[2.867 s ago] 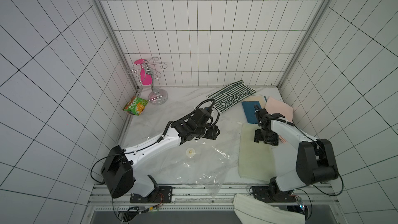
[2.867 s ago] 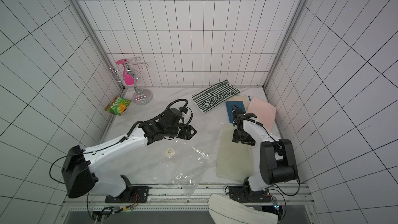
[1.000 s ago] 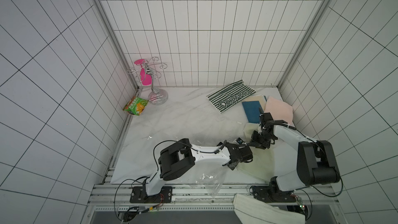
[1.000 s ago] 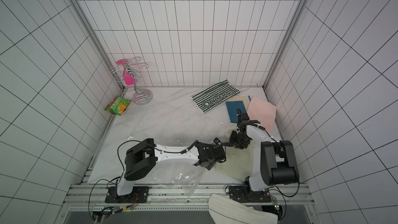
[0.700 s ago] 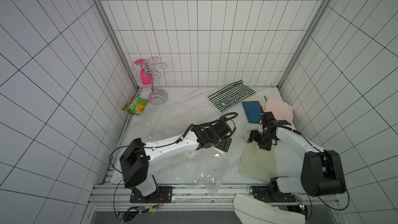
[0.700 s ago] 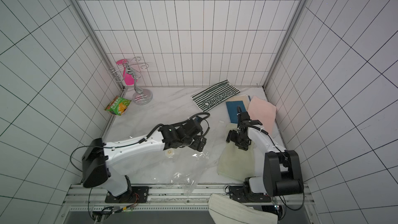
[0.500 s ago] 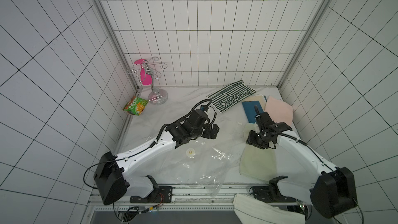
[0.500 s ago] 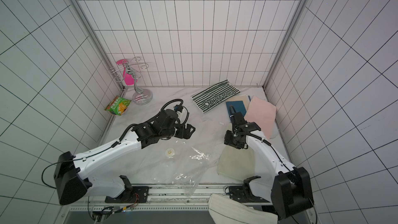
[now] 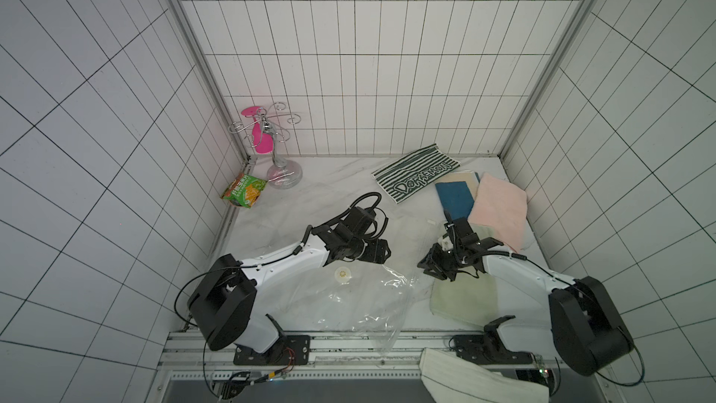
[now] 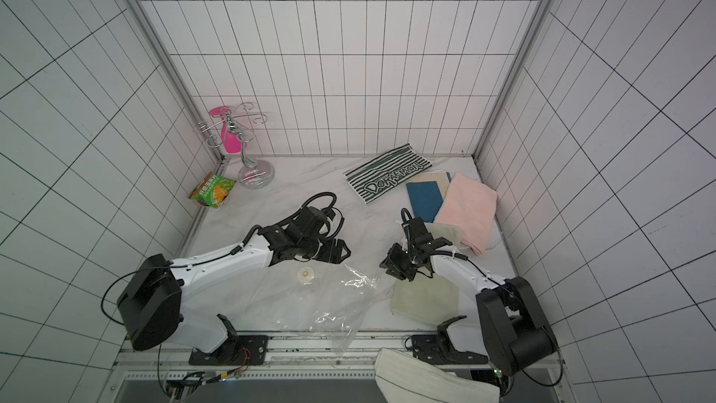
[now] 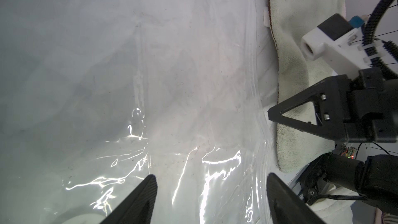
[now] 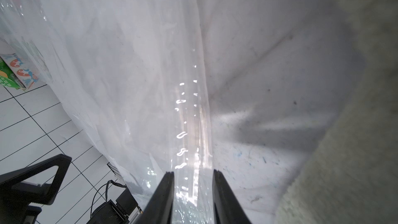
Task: Place the folded towel into the vacuum bag
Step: Open the vacuum bag at the center of the board.
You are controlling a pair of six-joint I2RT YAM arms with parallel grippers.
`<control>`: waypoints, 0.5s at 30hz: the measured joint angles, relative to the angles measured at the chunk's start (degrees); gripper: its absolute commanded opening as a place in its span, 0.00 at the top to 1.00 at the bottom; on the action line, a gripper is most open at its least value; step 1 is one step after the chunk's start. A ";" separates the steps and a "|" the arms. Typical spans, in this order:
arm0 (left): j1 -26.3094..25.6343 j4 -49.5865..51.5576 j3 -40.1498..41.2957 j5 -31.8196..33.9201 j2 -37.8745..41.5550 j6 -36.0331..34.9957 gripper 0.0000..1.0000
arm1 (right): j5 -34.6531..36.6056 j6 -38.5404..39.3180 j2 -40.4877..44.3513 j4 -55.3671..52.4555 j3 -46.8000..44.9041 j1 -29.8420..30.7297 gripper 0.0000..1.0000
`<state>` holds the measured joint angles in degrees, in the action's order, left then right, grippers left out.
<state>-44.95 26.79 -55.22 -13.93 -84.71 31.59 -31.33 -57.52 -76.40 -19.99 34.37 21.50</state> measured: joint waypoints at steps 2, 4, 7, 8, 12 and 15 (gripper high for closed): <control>-0.13 0.02 0.00 0.15 0.00 0.04 0.19 | -0.90 -1.40 -2.45 2.75 -0.92 0.00 0.70; -0.63 0.26 -0.04 0.59 0.09 0.04 0.19 | -1.81 -2.99 -4.33 5.73 -1.86 0.00 0.72; -2.32 1.70 -0.81 2.16 0.22 -0.17 0.19 | -3.21 -5.79 -4.72 10.23 -3.08 0.00 0.75; -3.13 2.32 -1.31 2.91 0.22 -0.44 0.19 | -3.28 -6.56 -4.66 11.13 -3.34 0.00 0.76; -6.21 4.59 -3.76 5.29 0.22 -1.22 0.18 | -3.13 -8.90 -2.73 12.96 -3.69 0.00 0.85; -7.54 5.66 -5.03 6.12 0.44 -1.62 0.16 | -3.21 -9.99 -1.05 13.90 -3.67 0.00 0.81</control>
<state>-52.49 32.45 -60.25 -7.81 -84.27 29.98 -34.54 -67.51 -77.45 -6.09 30.70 21.50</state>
